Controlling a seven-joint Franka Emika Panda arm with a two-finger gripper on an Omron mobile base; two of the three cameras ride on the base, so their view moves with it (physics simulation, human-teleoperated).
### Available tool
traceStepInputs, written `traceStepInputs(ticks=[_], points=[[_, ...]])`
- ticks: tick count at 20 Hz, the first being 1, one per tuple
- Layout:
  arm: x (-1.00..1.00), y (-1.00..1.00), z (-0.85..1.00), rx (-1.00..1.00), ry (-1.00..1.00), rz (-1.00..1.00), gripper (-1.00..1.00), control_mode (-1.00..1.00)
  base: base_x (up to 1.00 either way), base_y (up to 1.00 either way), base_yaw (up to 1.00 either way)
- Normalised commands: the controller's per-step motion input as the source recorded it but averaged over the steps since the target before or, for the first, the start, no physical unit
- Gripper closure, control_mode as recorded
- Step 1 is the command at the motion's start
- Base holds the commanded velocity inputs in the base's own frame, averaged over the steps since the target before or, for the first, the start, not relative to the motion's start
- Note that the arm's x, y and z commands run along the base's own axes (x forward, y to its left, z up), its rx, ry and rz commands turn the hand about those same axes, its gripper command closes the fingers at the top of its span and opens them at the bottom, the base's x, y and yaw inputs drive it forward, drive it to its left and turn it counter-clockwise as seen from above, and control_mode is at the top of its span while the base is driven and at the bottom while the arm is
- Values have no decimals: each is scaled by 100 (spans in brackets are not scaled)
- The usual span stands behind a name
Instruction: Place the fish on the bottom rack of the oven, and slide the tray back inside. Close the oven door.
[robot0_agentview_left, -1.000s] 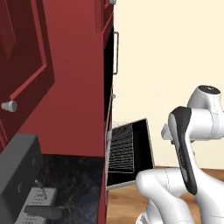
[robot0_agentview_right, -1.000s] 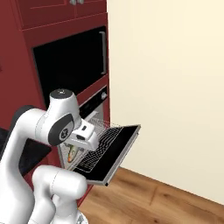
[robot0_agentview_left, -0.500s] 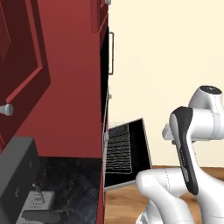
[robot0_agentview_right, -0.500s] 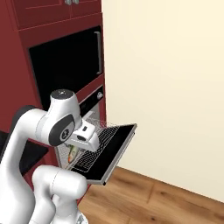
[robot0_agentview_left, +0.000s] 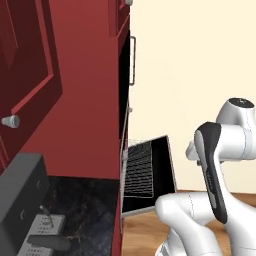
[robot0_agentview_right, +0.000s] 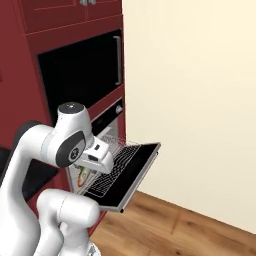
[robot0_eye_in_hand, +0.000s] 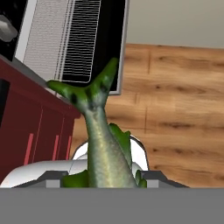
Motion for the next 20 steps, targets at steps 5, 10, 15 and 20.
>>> traceStepInputs(ticks=[5, 10, 15, 20], points=[[0, 0, 0, 0, 0, 0, 100, 100, 4, 0, 16], [0, 0, 0, 0, 0, 0, 100, 100, 15, -3, 15], [0, 0, 0, 0, 0, 0, 100, 100, 24, -13, 16], [5, 0, -1, 0, 0, 2, 100, -100, 31, -1, 15]])
